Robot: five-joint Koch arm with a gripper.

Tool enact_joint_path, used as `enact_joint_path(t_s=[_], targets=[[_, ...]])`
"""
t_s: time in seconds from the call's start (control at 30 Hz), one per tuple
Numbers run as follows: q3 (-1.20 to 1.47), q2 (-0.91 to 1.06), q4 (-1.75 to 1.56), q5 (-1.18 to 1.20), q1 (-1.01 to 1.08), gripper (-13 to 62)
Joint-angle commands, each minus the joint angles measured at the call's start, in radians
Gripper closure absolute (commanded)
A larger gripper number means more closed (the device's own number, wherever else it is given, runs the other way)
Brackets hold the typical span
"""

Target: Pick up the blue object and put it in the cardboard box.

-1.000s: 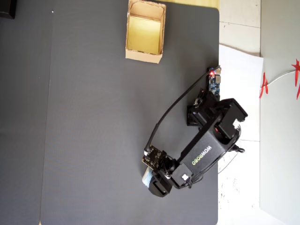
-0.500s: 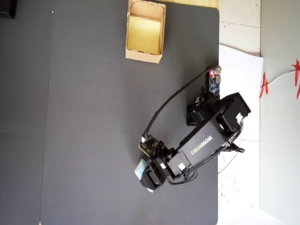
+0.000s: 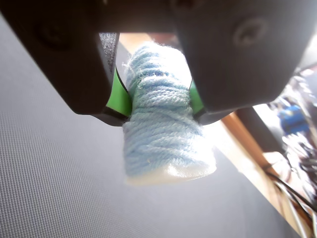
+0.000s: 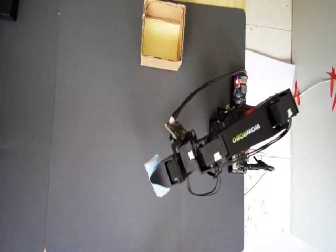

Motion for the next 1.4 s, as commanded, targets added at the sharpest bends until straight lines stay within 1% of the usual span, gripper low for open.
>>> enact_joint_path(t_s=[0.0,0.17,0.4,0.63,0.67,1.03,1.2,1.37], targets=[[-0.017,0.087,-0.081,0.000,0.060,41.9],[0.023,0.207,-0.092,-0.057,0.176,41.9],[0.115,0.339,-0.120,-0.067,0.304,42.0],[0.123,0.362,-0.172,-0.101,0.456,42.0],[0.117,0.354,-0.195,-0.103,0.518,42.0],[0.058,0.247,-0.281,-0.172,0.815,41.9],[-0.114,0.052,-0.301,-0.204,0.948,41.9],[-0.241,-0.083,-0.299,-0.213,1.009,41.9]])
